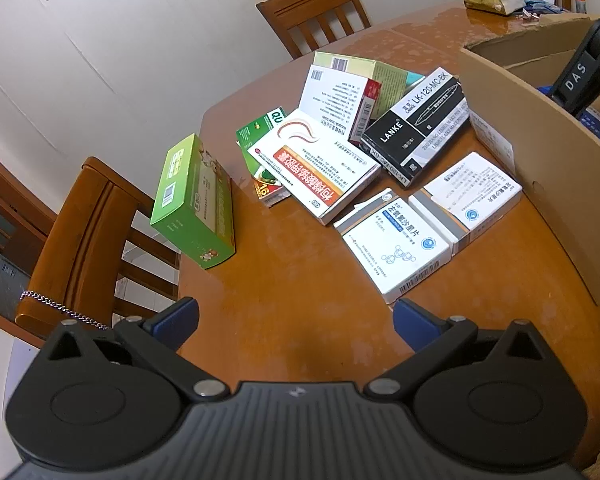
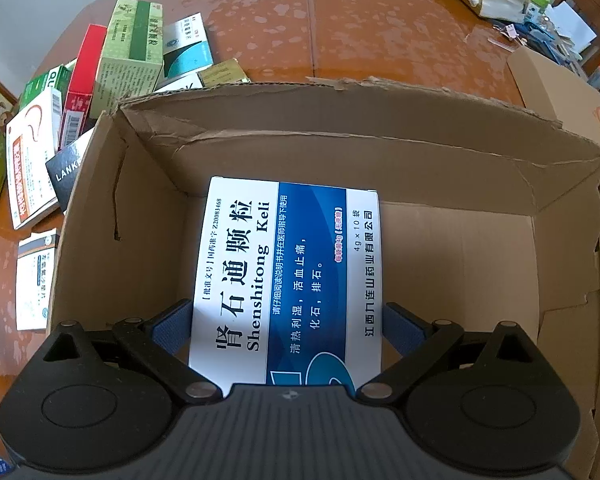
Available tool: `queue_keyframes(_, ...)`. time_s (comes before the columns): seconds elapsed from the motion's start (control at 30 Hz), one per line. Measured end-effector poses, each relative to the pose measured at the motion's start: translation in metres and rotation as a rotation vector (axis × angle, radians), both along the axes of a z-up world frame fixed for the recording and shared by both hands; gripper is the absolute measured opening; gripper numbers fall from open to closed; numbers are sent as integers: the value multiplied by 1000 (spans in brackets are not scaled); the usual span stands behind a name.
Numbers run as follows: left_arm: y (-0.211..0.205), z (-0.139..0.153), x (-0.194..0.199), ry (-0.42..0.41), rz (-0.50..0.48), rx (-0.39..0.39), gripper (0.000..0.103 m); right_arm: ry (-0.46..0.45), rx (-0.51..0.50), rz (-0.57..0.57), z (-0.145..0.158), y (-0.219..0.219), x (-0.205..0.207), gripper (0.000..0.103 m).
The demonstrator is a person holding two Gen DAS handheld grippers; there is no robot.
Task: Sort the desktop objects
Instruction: 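Lower the white-blue box into the cardboard box and open the right gripper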
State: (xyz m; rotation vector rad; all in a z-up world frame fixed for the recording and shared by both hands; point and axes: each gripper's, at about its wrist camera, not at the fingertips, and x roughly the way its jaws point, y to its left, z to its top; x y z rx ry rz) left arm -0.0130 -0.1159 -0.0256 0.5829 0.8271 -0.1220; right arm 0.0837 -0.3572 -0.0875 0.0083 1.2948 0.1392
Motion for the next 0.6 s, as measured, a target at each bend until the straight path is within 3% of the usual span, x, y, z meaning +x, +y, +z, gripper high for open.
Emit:
queue_keyframes(0.33,1,1,-1,-3,0,2,103,-22,38,-30,8,-9,1,101)
queue_keyframes(0.5,1,1,-1,1,-6,-1,103,-31,134,-105,21,-36,0,101)
queue_keyframes(0.6,-1,1,-2,5,-15,-2,103,-2,249,-196,23,-63,-1,103)
